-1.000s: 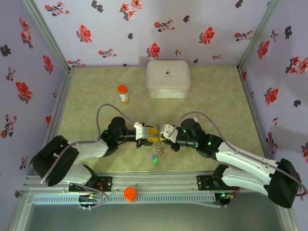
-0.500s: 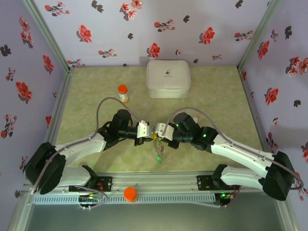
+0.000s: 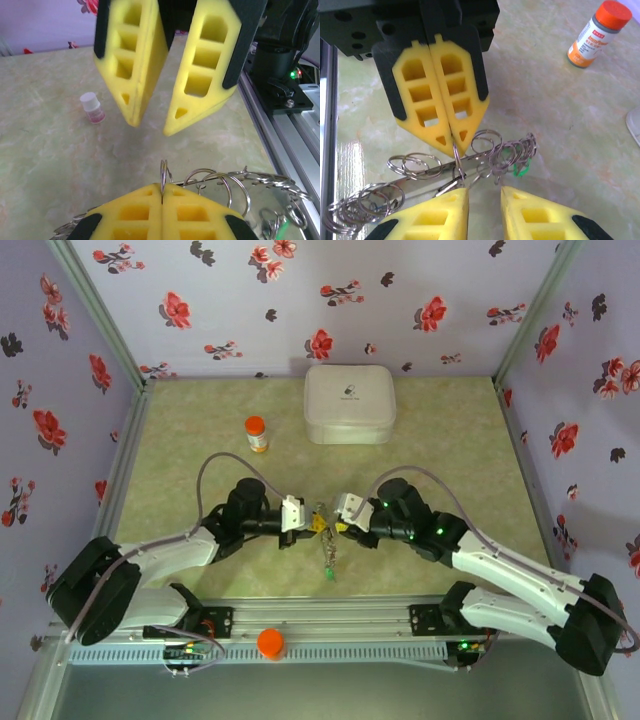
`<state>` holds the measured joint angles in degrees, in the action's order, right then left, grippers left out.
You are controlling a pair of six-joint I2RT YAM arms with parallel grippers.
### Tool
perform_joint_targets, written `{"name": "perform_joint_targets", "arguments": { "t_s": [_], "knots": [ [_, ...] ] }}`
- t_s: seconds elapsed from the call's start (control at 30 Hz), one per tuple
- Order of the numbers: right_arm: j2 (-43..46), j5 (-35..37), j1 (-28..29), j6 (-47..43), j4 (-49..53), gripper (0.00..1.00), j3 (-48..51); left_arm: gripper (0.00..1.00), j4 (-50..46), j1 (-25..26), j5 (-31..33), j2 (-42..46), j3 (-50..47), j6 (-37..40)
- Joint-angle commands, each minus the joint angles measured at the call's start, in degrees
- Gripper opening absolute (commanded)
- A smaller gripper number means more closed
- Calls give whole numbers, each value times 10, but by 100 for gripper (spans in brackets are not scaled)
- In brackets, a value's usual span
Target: Put the keys on the keyring
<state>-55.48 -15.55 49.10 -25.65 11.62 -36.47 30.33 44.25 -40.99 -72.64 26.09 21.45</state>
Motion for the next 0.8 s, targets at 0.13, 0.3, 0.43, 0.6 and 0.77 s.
{"name": "perform_joint_targets", "arguments": {
  "t_s": [0.13, 0.3, 0.43, 0.6, 0.77],
  "knots": [
    [-2, -25, -2, 14, -8, 23, 6, 0, 198, -1, -15, -36, -19, -59],
    [-11, -12, -3, 10, -14, 16, 4, 0, 231, 0, -26, -46, -26, -72],
    [-23, -3, -3, 5, -14, 10, -3, 0, 230, 0, -29, -48, -27, -72],
    [-44, -14, -2, 15, -43, 8, -3, 0, 240, 0, -32, -50, -27, -77],
    [-55, -31, -1, 41, -86, 7, 8, 0, 276, 0, -34, -56, -32, -92]
  ]
}}
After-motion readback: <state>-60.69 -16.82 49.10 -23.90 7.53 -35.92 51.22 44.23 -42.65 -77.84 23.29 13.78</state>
